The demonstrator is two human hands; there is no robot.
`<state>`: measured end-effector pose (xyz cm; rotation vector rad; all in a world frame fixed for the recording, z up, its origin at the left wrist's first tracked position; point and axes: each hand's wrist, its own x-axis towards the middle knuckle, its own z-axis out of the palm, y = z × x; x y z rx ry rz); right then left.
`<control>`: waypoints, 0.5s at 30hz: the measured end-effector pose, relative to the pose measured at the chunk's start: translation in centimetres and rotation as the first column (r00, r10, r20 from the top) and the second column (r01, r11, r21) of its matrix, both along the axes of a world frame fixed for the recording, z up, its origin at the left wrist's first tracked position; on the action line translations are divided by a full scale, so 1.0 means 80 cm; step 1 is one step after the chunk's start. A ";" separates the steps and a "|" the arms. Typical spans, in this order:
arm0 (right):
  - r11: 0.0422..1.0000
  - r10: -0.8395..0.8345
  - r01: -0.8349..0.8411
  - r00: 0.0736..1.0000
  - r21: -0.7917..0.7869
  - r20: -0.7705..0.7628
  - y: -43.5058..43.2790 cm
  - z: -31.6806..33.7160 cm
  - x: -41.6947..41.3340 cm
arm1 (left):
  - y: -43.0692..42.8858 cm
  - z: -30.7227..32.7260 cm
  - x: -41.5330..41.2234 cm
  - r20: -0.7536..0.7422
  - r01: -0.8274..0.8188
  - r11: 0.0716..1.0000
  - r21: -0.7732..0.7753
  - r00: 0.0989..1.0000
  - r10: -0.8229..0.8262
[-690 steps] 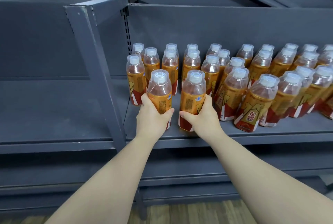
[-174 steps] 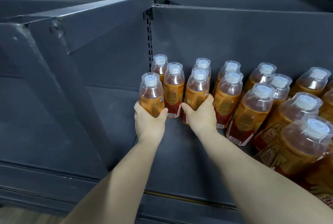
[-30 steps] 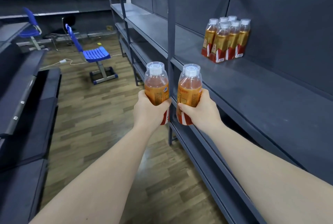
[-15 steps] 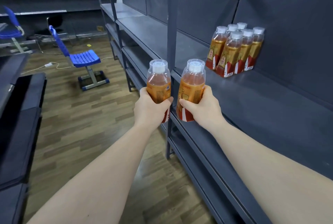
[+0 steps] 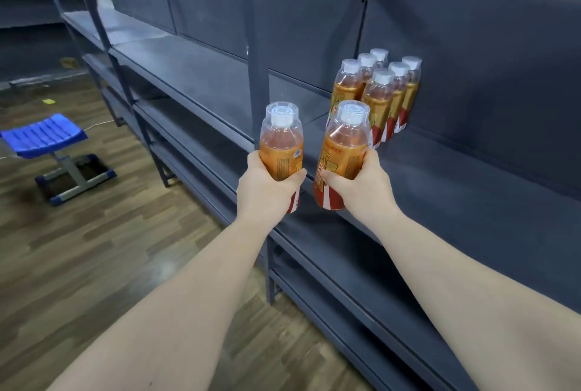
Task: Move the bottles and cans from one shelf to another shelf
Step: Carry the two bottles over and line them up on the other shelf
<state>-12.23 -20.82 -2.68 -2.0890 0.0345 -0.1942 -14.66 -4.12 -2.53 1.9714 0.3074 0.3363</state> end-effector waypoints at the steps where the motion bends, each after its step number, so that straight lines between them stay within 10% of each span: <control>1: 1.000 -0.022 0.022 1.000 -0.004 -0.003 -0.003 0.000 0.008 | -0.003 0.002 0.011 -0.005 0.015 1.000 0.000 1.000 -0.015; 15: 0.987 -0.156 0.155 0.987 -0.037 -0.039 -0.058 -0.002 0.133 | -0.052 0.020 0.166 -0.045 0.139 0.987 0.079 0.990 -0.135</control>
